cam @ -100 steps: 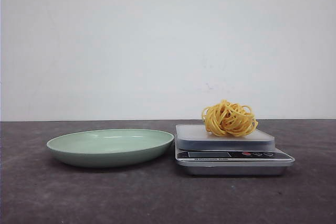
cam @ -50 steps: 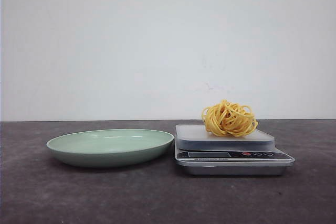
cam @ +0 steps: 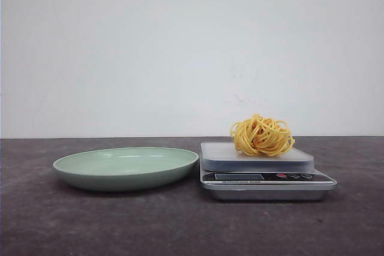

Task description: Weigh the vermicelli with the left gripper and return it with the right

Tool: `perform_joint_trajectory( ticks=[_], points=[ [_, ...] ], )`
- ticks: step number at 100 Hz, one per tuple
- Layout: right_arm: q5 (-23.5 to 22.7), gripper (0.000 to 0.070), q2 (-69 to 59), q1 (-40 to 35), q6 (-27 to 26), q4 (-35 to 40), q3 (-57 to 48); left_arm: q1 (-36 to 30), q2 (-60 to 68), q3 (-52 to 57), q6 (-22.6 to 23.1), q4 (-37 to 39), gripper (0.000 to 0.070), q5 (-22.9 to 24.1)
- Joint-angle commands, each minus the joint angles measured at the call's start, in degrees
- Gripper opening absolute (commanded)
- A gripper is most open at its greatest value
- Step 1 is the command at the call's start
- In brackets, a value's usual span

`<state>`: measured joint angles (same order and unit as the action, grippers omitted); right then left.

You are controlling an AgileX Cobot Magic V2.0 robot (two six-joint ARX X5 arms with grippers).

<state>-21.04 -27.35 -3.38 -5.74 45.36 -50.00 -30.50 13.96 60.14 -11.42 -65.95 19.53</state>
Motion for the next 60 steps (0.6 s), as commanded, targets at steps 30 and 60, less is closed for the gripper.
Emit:
perform_joint_trajectory(
  ticks=[30, 60],
  points=[
    [0.4, 0.0622, -16.3, -7.1, -3.6, -1.7, -10.2, -0.3, 0.1, 0.5, -0.3, 1.2, 0.0273, 0.0],
    [7.8, 0.0622, -38.0, -19.6, -8.7, -3.4, -18.4, -0.3, 0.1, 0.5, -1.0, 1.2, 0.0272, -0.1]
  ],
)
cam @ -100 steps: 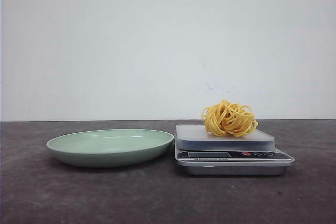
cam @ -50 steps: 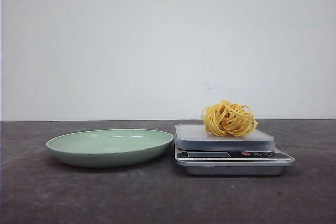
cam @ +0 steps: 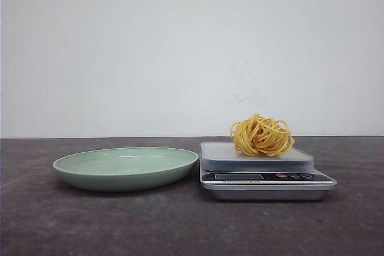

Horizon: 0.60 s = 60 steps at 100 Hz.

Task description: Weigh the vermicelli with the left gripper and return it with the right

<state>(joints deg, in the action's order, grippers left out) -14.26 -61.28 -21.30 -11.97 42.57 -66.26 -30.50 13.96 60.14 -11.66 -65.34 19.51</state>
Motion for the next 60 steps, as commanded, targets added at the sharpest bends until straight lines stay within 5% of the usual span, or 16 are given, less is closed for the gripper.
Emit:
perform_joint_trajectory(
  ticks=[1, 60],
  points=[
    [1.0, 0.0622, -4.8, -1.9, -2.6, -0.6, -2.4, -0.3, 0.1, 0.5, -0.8, 0.6, 0.0273, 0.0],
    [0.9, 0.0621, -37.2, -3.8, -9.6, 2.0, -16.2, -0.3, 0.1, 0.5, -1.5, -2.5, 0.0273, -0.1]
  ],
)
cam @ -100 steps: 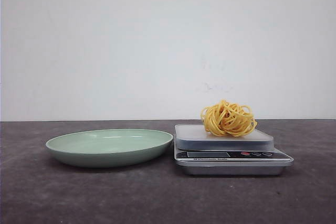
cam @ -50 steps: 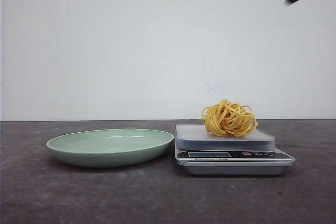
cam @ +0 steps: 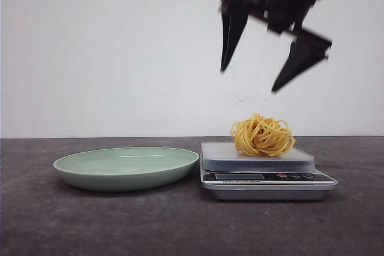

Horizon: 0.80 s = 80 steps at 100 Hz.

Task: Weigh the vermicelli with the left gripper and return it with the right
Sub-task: 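Lower the right gripper over the vermicelli on the scale and grasp it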

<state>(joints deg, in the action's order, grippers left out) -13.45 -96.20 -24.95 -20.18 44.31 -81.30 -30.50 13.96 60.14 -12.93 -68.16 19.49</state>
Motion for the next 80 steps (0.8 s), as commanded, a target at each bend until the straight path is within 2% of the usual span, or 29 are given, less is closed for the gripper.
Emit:
perform_joint_trajectory(
  ticks=[1, 32, 47, 80],
  points=[
    [0.1, 0.0621, -2.5, -0.1, -1.3, 0.4, -1.2, -0.3, 0.1, 0.5, -0.3, 0.4, 0.0273, 0.0],
    [2.6, 0.0620, -7.5, 0.5, -1.9, 1.1, -1.2, -0.3, 0.1, 0.5, -0.2, 0.3, 0.0273, -0.1],
    [2.6, 0.0592, -8.1, 1.2, -2.2, 1.0, -1.2, -0.3, 0.1, 0.5, -0.2, 0.4, 0.0273, -0.1],
    [1.4, 0.0590, -9.1, 1.5, -2.2, 0.5, -1.2, -0.3, 0.1, 0.5, -0.2, 0.0, 0.0273, -0.5]
  ],
)
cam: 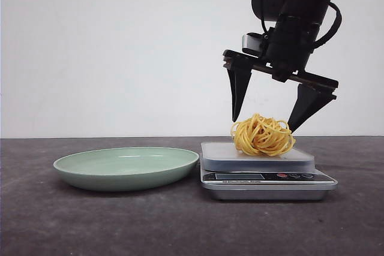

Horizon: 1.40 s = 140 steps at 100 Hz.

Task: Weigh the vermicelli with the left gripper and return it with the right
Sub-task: 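Lower the right gripper over the vermicelli on the scale and grasp it, then lift the vermicelli with the right gripper and carry it toward the plate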

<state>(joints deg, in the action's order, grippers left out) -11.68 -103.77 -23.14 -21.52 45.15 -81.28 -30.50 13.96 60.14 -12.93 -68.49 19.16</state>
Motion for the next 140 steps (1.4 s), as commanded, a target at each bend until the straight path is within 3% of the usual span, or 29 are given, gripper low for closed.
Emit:
perform_joint_trajectory(
  ticks=[1, 19, 25, 36, 45, 50, 97, 111, 140],
  points=[
    [-0.4, 0.0590, -1.6, -0.3, -0.8, -0.3, -1.2, -0.3, 0.1, 0.5, -0.2, 0.3, 0.0273, -0.2],
    [-0.3, 0.0588, -2.6, -0.8, -1.0, -0.2, -1.2, -0.3, 0.1, 0.5, -0.2, 0.3, 0.0273, -0.3],
    [-0.2, 0.0554, -2.6, -0.8, -1.0, -0.3, -1.2, -0.3, 0.1, 0.5, -0.2, 0.3, 0.0273, -0.3],
    [-0.3, 0.0376, -2.6, -1.1, -0.9, -0.8, -1.2, -0.3, 0.1, 0.5, -0.2, 0.3, 0.0273, -0.4],
    [-0.3, 0.0103, -2.6, -1.1, -0.3, -0.5, -1.2, -0.3, 0.1, 0.5, -0.2, 0.3, 0.0273, -0.4],
    [-0.4, 0.0000, -2.6, -1.1, 0.1, -0.5, -1.2, -0.3, 0.1, 0.5, -0.2, 0.3, 0.0273, -0.4],
    [-0.6, 0.0000, -0.3, -1.6, 0.6, -0.2, -1.3, -0.3, 0.1, 0.5, -0.1, 0.3, 0.0273, -0.4],
    [-3.2, 0.0000, 3.1, -2.8, 2.3, -0.4, -2.0, -0.3, 0.1, 0.5, -0.1, 0.3, 0.0273, -0.4],
    [-5.2, 0.0000, 12.9, -10.8, 4.3, -4.8, -4.3, -0.3, 0.1, 0.5, -0.1, 0.3, 0.0273, -0.3]
  ],
)
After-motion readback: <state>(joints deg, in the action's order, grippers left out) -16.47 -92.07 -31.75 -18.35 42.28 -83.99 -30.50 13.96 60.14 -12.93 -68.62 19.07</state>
